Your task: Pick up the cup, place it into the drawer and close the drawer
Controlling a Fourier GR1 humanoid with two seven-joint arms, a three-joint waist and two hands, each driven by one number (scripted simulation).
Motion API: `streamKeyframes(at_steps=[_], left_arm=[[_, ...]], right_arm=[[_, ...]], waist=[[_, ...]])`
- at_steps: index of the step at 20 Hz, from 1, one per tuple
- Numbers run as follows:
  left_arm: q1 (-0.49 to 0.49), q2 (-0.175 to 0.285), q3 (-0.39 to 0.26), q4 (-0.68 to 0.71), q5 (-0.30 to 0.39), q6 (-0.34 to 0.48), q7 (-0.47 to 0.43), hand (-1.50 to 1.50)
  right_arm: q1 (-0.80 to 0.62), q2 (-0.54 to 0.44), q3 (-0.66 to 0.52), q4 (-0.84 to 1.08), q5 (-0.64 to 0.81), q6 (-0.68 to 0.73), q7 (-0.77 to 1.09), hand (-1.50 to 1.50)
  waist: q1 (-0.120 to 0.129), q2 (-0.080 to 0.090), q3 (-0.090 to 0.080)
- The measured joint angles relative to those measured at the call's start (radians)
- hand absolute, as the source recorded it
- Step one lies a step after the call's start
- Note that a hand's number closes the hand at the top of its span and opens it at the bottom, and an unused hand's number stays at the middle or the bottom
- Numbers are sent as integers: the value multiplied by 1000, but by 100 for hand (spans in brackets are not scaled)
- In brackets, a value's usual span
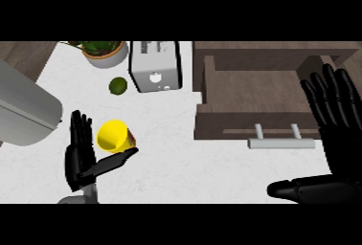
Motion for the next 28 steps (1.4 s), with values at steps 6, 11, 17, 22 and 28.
streamKeyframes(at_steps=[6, 11, 17, 22, 28], left_arm=[[-33, -6, 31, 160, 46, -35, -134, -150], [-53, 2, 67, 227, 61, -60, -177, -150], [-94, 18, 111, 357, 78, -95, -250, -150], [-103, 13, 118, 406, 80, -113, -292, -150], [-156, 9, 133, 496, 91, -148, -343, -150]], right_arm=[[-28, 5, 7, -9, 8, -15, 34, -150], [-15, 8, 12, -28, 10, -12, 43, -150], [-12, 13, 17, -9, 16, -2, 25, -150], [7, 22, 27, -15, 27, -2, 13, -150], [-14, 11, 5, -45, -3, -6, 64, -150]], waist=[[0, 0, 0], [1, 0, 0], [1, 0, 0], [0, 0, 0], [0, 0, 0]])
